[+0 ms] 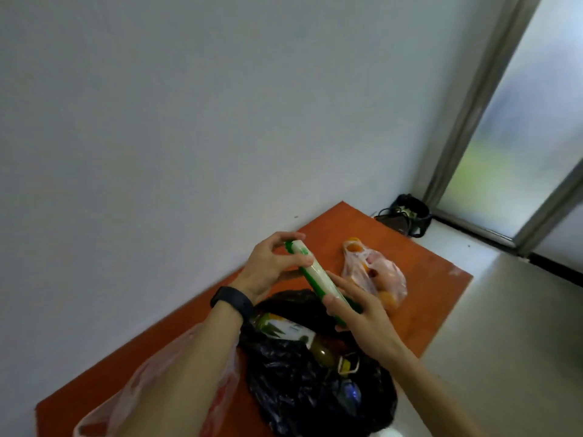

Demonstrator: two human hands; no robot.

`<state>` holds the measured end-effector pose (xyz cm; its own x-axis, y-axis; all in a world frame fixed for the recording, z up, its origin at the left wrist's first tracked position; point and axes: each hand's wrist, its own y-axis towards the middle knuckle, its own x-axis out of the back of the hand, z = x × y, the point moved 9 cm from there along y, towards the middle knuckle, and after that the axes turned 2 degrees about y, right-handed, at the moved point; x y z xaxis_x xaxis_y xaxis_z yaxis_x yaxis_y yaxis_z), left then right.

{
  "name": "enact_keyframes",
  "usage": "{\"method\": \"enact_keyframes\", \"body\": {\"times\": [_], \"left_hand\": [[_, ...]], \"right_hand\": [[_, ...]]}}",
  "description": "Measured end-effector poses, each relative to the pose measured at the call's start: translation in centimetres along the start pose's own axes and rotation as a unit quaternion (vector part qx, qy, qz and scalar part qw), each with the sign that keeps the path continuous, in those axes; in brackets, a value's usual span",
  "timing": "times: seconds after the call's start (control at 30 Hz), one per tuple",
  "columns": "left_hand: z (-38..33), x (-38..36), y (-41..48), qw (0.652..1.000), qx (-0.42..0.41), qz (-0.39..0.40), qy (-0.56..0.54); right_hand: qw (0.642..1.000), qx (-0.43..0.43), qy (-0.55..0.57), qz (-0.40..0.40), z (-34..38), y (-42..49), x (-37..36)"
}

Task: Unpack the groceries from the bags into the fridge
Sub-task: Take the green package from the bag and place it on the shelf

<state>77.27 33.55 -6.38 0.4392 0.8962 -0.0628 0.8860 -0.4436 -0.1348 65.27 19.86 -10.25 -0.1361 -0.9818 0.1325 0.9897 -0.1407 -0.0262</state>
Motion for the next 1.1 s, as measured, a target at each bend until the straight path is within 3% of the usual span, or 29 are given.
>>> {"method": "enact_keyframes", "body": {"times": [0.2,0.43,0.53,0.87,1.0,1.1], "left_hand": [[1.0,-18.6,2.0,0.982,0.0,0.148,0.115],[2.3,-42.3,1.1,0.906,-0.067,0.306,0.286],[2.2,-52.1,-0.3,0.875,-0.105,0.33,0.338],[-1.0,-81.2,-4.0,0.732,-0.348,0.369,0.456],[-1.6,-91.4,-4.1,0.661,-0.427,0.363,0.499],[-2.0,-98.7,-3.5,0.635,-0.461,0.368,0.499]], "right_hand": [[0.987,-0.006,-0.031,-0.159,-3.2,-8.3,15.5],[0.947,-0.037,-0.118,-0.297,-5.7,-20.8,35.3],[0.922,-0.048,-0.127,-0.362,-7.0,-26.6,43.5],[0.812,-0.076,-0.154,-0.559,-5.4,-43.0,65.0],[0.757,-0.089,-0.196,-0.617,-3.4,-47.6,72.7],[0.727,-0.103,-0.231,-0.638,-1.8,-49.7,78.9]]}}
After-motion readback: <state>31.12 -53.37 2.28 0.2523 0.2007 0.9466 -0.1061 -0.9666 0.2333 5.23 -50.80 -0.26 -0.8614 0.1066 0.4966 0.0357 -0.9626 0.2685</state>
